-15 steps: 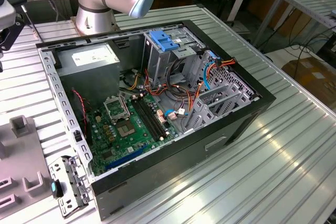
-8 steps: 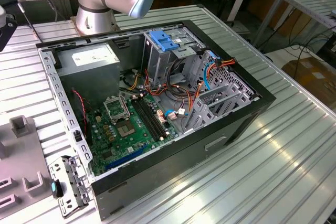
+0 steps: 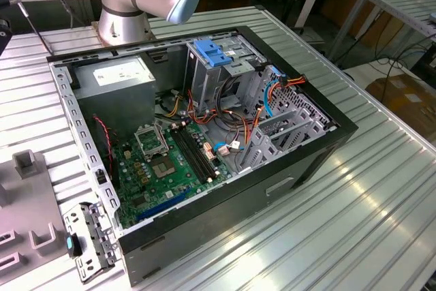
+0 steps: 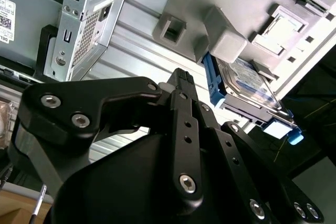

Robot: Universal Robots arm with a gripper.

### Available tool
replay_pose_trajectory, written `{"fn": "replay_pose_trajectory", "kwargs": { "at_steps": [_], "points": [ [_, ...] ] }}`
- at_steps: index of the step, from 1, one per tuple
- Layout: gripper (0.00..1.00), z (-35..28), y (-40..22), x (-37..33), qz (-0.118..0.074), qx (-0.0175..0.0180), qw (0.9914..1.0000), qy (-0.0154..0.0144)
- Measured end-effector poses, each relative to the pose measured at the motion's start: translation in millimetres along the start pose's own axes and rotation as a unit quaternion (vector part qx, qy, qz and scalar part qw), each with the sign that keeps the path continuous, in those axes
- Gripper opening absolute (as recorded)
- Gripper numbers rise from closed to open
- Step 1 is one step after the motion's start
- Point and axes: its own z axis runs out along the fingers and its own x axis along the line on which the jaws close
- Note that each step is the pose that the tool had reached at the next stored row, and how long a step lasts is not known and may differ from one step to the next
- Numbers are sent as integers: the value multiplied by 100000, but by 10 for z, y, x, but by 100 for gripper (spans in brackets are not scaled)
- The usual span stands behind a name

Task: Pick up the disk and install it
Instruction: 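Reach for the disk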

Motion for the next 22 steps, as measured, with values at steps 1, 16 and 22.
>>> {"fn": "replay_pose_trajectory", "kwargs": {
  "at_steps": [1,16,22],
  "points": [
    [11,0,-1,12,1,-1,100000,1],
    [11,7,5,413,28,-2,100000,-1],
    [11,58,92,657,26,-3,100000,16]
  ]
}}
